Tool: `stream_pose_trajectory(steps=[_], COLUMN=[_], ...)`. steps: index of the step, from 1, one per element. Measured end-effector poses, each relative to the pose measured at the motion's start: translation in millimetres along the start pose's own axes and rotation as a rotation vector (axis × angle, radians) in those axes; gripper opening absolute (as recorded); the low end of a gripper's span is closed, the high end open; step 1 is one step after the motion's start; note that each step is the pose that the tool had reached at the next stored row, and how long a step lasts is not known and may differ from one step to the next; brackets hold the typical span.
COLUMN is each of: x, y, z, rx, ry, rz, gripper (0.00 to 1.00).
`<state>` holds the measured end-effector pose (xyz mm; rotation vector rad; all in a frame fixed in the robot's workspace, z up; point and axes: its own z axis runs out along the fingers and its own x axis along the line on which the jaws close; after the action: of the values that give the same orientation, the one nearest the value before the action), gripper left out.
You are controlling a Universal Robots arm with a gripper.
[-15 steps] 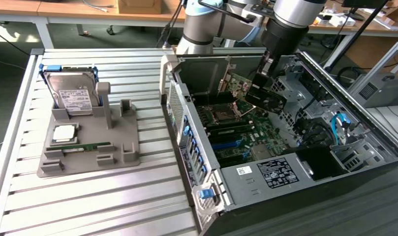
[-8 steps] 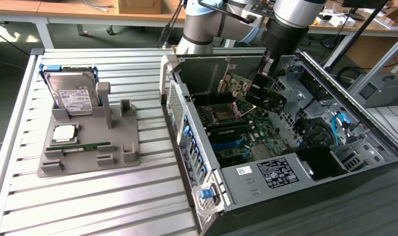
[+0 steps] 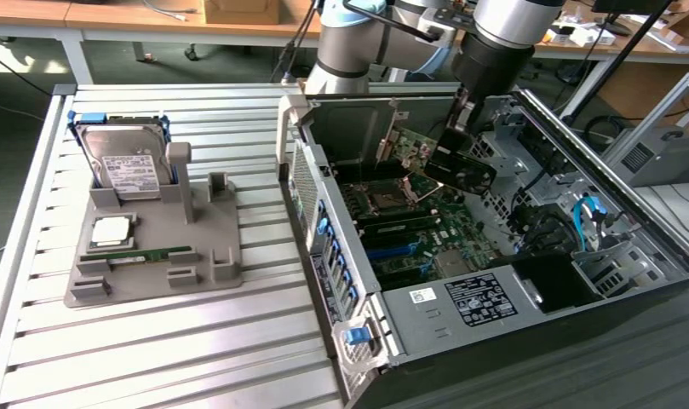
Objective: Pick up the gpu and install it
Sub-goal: 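Insert the gpu into the slot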
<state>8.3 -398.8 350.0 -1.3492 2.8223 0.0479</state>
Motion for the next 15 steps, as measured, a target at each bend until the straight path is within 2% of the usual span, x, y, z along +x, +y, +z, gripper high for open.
stream_pose_trajectory(steps=[15], x=[0.0], y=[0.0], z=[0.0], rx=[-0.0012], ry=[0.001], rz=[-0.046], gripper=[0.27])
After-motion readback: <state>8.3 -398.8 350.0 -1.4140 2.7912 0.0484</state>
